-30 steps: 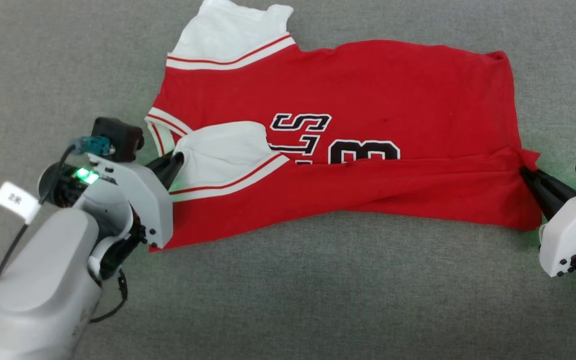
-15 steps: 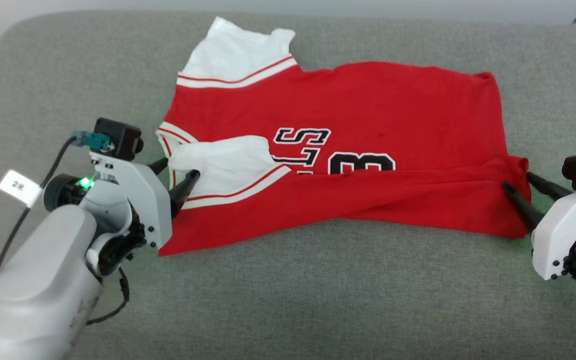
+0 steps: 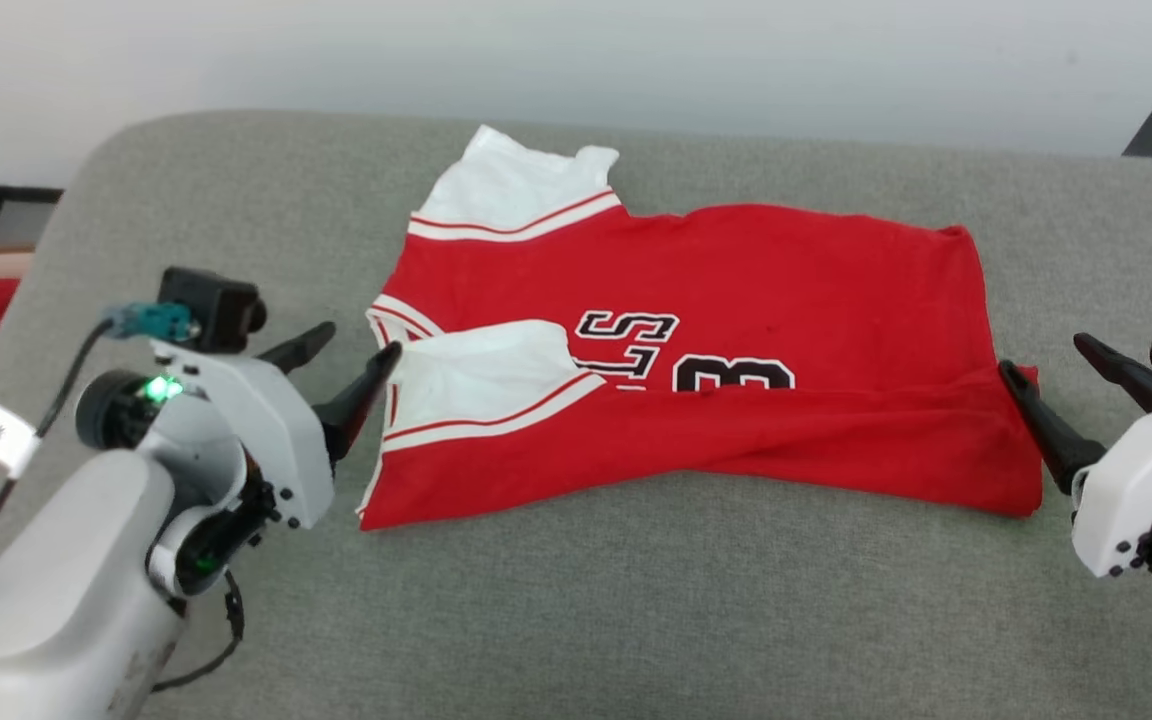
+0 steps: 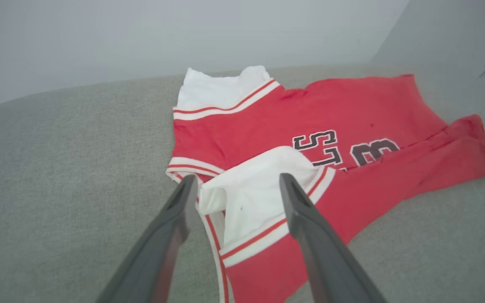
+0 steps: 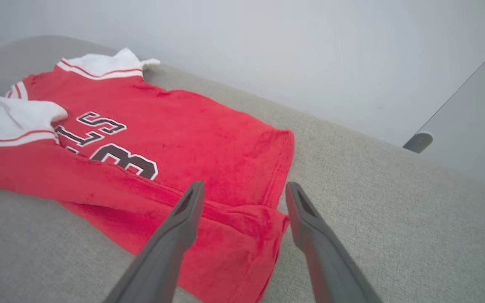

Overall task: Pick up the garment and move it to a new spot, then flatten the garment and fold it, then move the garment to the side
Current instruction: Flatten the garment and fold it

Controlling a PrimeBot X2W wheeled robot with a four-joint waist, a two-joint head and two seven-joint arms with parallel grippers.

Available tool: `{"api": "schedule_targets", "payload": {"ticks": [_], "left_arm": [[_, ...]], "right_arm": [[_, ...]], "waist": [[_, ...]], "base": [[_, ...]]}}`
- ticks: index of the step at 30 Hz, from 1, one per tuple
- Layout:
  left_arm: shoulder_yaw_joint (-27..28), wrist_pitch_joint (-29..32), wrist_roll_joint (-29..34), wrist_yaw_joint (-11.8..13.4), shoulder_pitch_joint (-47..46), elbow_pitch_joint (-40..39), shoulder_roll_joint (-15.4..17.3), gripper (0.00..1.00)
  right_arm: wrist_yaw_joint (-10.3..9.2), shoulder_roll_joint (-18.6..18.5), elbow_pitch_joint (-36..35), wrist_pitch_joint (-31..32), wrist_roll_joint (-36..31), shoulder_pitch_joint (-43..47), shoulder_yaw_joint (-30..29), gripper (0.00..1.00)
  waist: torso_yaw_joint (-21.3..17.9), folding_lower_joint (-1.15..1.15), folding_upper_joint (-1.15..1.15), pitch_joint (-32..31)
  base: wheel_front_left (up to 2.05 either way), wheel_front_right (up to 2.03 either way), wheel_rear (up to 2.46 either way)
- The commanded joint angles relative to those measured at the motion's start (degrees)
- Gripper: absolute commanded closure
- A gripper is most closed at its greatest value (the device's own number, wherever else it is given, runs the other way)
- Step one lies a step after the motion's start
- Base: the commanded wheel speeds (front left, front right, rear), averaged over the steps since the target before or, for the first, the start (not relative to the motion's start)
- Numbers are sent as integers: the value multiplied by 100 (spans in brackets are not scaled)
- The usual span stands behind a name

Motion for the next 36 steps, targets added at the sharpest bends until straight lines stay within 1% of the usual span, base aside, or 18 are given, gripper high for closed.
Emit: {"api": "schedule_targets", "payload": {"ticks": [1, 2, 3, 5, 10, 15, 20, 24, 28, 36], "left_arm": [[54, 19, -97, 72, 130, -88, 33, 0], [90, 77, -149, 139, 191, -162, 62, 0], [129, 248, -283, 295, 277, -177, 76, 0], [186, 487, -407, 472, 329, -353, 131, 0], [314, 1220, -819, 943, 521, -634, 326, 0], [303, 1994, -1103, 1276, 513, -795, 517, 0], [219, 2614, -1268, 1507, 430, -708, 623, 0], [146, 3028, -1392, 1675, 405, -556, 645, 0], [70, 3252, -1398, 1746, 342, -385, 639, 0], [-216, 3617, -1220, 1758, 203, 123, 658, 0]], "right_arm": [[-6, 62, -83, -63, -72, 135, -72, 0], [-6, 91, -150, -96, -102, 198, -156, 0], [-6, 136, -224, -116, -118, 270, -239, 0], [-6, 241, -385, -138, -183, 436, -385, 0], [-6, 496, -747, -97, -254, 787, -715, 0], [-6, 773, -1103, 51, -365, 1091, -994, 0], [-6, 970, -1382, 156, -439, 1317, -1257, 0], [-6, 1075, -1498, 196, -458, 1389, -1389, 0], [-6, 1160, -1583, 225, -485, 1435, -1457, 0], [-6, 1248, -1649, 266, -461, 1387, -1511, 0]], "waist": [[42, 0, 0, -119], [42, 0, 0, -142], [39, 0, 0, -162], [19, 0, 0, -194], [-146, 0, 0, -206], [-391, 0, 0, -113], [-603, 0, 0, 31], [-758, 0, 0, 136], [-874, 0, 0, 231], [-990, 0, 0, 393]], "base": [[0, 0, 0], [0, 0, 0], [0, 0, 0], [0, 0, 0], [0, 0, 0], [0, 0, 0], [0, 0, 0], [0, 0, 0], [0, 0, 0], [0, 0, 0]]}}
